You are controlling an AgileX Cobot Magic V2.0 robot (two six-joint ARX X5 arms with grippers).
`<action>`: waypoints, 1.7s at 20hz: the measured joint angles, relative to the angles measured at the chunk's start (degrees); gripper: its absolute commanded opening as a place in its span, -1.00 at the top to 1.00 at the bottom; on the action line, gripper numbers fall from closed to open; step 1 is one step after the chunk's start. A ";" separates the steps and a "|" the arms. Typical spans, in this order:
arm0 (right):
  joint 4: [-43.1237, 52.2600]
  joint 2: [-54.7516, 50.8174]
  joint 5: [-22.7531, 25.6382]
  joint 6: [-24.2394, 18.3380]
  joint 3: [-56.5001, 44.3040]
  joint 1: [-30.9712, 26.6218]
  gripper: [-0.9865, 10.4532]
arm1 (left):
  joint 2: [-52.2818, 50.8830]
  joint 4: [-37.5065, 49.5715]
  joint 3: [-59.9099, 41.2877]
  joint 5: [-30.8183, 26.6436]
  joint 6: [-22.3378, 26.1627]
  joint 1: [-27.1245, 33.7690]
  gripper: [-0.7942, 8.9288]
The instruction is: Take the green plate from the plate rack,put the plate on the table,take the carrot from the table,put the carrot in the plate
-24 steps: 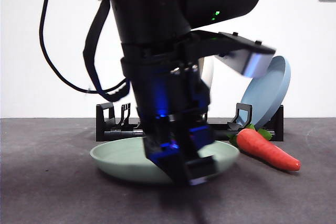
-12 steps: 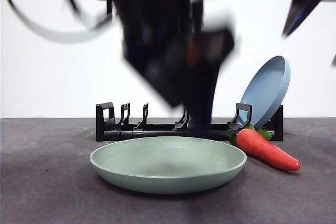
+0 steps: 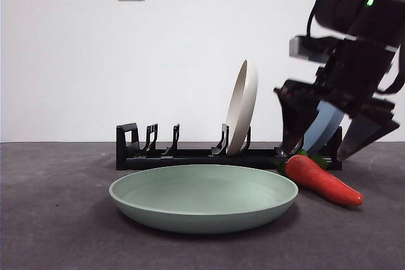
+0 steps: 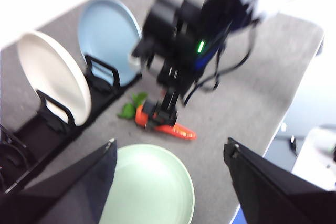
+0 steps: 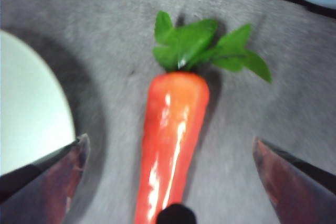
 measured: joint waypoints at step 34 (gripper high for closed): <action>11.80 8.72 2.93 10.93 0.33 25.55 0.86 | -2.14 -3.21 0.00 -1.49 -1.66 0.00 0.12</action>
